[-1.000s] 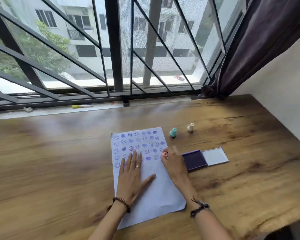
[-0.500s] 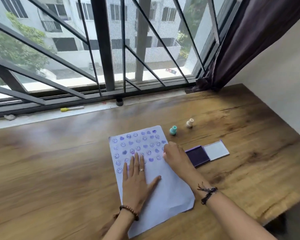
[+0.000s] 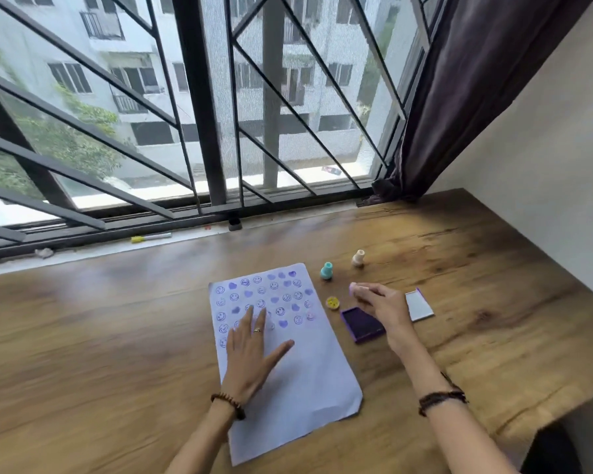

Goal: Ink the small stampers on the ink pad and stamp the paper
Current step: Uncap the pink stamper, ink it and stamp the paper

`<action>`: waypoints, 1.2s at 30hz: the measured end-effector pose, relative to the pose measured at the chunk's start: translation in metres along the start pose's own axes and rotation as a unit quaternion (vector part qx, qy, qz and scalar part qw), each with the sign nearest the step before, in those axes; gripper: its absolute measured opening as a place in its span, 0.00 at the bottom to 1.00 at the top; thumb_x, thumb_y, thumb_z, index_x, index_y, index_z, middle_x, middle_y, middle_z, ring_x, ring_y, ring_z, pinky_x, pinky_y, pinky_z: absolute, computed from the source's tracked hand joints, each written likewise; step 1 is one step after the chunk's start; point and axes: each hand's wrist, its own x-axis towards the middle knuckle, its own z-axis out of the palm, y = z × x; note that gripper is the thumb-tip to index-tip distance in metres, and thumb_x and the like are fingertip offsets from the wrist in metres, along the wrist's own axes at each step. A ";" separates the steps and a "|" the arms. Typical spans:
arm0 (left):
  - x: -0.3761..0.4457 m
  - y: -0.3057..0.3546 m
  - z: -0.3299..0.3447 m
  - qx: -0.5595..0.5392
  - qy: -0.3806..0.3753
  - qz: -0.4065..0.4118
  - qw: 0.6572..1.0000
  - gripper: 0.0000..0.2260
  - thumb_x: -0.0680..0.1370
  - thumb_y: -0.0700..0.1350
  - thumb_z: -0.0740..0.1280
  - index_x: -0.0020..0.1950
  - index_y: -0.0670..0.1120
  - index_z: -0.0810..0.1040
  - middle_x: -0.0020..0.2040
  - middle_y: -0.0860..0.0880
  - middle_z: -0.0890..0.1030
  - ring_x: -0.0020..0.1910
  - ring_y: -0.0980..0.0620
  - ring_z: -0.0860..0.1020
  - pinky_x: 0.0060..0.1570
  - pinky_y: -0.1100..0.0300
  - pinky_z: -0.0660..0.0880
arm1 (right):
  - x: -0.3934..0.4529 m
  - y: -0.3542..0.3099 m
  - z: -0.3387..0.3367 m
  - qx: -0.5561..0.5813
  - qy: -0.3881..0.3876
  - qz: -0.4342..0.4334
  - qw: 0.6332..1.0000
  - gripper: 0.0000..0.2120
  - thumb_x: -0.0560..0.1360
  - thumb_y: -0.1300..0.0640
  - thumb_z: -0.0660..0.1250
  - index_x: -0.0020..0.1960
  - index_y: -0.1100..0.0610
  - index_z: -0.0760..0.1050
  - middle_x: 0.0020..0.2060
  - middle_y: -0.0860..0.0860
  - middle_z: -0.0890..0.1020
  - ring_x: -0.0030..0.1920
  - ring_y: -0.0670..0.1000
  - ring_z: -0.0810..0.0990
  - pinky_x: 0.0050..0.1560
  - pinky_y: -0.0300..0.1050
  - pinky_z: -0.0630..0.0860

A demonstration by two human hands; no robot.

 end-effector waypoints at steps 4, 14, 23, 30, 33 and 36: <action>0.022 0.032 -0.006 0.044 0.042 0.051 0.997 0.22 0.74 0.53 0.66 0.66 0.48 0.68 0.68 0.46 0.69 0.67 0.46 0.67 0.63 0.51 0.63 | 0.009 -0.009 -0.025 0.084 -0.029 0.022 0.996 0.04 0.70 0.63 0.71 0.43 0.62 0.81 0.39 0.54 0.83 0.41 0.49 0.81 0.43 0.35 0.81; 0.063 0.114 0.035 0.024 -0.053 0.100 0.993 0.14 0.77 0.42 0.61 0.62 0.40 0.72 0.60 0.40 0.74 0.59 0.42 0.72 0.59 0.51 0.69 | 0.023 0.008 -0.033 0.055 -0.075 0.031 0.995 0.04 0.71 0.62 0.70 0.44 0.63 0.80 0.37 0.53 0.83 0.39 0.48 0.81 0.41 0.35 0.81; 0.065 0.114 0.037 0.002 -0.070 0.105 0.992 0.11 0.77 0.37 0.59 0.58 0.39 0.75 0.55 0.40 0.74 0.54 0.43 0.74 0.53 0.55 0.70 | 0.026 0.020 -0.029 0.022 -0.088 0.012 0.996 0.04 0.70 0.59 0.71 0.45 0.58 0.81 0.39 0.53 0.84 0.44 0.47 0.83 0.41 0.32 0.80; 0.067 0.115 0.030 -0.127 -0.004 0.013 0.992 0.06 0.73 0.42 0.68 0.47 0.41 0.80 0.46 0.43 0.81 0.45 0.49 0.78 0.45 0.58 0.72 | 0.019 0.017 -0.024 -0.065 -0.089 -0.058 0.992 0.03 0.69 0.56 0.73 0.42 0.52 0.83 0.39 0.48 0.87 0.45 0.45 0.84 0.49 0.40 0.78; 0.063 0.114 0.026 -0.406 -0.074 -0.091 0.906 0.06 0.72 0.41 0.69 0.48 0.43 0.82 0.43 0.45 0.84 0.41 0.56 0.81 0.42 0.66 0.78 | 0.014 0.013 -0.022 -0.067 -0.110 -0.093 0.987 0.04 0.69 0.60 0.73 0.43 0.53 0.82 0.39 0.47 0.87 0.45 0.44 0.84 0.46 0.34 0.78; 0.058 0.110 0.025 -0.505 -0.129 -0.107 0.846 0.06 0.73 0.41 0.68 0.47 0.46 0.83 0.41 0.49 0.85 0.43 0.55 0.82 0.43 0.69 0.79 | 0.013 0.006 -0.020 -0.088 -0.119 -0.109 0.983 0.07 0.68 0.63 0.73 0.46 0.54 0.82 0.43 0.51 0.86 0.47 0.48 0.84 0.51 0.41 0.79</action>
